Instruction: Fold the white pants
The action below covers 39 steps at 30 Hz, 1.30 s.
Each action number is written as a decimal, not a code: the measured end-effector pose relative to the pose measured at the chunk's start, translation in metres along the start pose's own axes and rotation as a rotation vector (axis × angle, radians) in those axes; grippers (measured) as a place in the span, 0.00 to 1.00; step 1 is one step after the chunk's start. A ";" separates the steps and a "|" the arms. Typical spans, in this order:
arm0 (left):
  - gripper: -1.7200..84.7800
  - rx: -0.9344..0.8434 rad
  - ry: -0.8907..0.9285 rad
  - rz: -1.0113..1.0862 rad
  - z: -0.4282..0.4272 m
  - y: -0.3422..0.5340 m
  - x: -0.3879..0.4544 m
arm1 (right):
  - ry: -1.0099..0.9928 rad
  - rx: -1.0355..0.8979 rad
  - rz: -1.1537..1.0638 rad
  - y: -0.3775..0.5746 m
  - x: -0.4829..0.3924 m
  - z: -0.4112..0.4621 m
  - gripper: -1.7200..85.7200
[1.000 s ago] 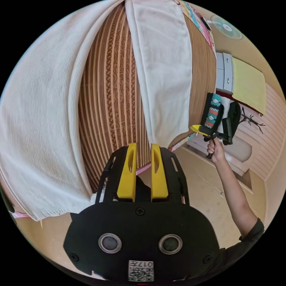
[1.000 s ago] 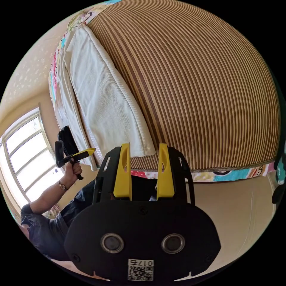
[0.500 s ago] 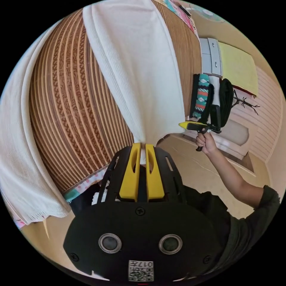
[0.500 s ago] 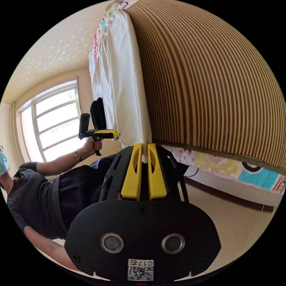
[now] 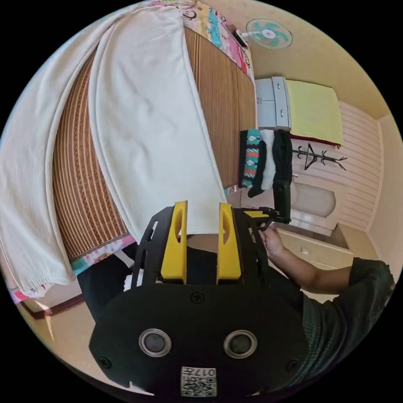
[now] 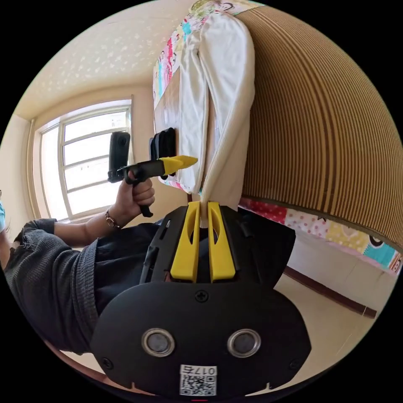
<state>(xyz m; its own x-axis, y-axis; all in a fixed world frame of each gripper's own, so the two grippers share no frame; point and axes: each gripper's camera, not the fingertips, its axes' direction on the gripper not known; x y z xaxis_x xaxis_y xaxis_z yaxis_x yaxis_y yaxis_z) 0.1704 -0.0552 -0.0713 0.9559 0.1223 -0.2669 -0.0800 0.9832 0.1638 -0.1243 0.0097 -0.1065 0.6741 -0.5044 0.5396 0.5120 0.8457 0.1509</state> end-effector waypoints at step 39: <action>0.04 0.374 0.327 -0.264 0.003 0.143 -0.117 | 0.315 0.541 0.119 -0.511 0.034 -0.091 0.09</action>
<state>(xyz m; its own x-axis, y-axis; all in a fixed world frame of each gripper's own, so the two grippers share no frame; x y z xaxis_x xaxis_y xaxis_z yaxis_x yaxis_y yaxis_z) 0.0485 0.0707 -0.0136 0.7879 -0.0278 -0.6151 0.3130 0.8784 0.3612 -0.3142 -0.4561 -0.2408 0.8765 -0.3587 0.3212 0.1380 0.8263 0.5461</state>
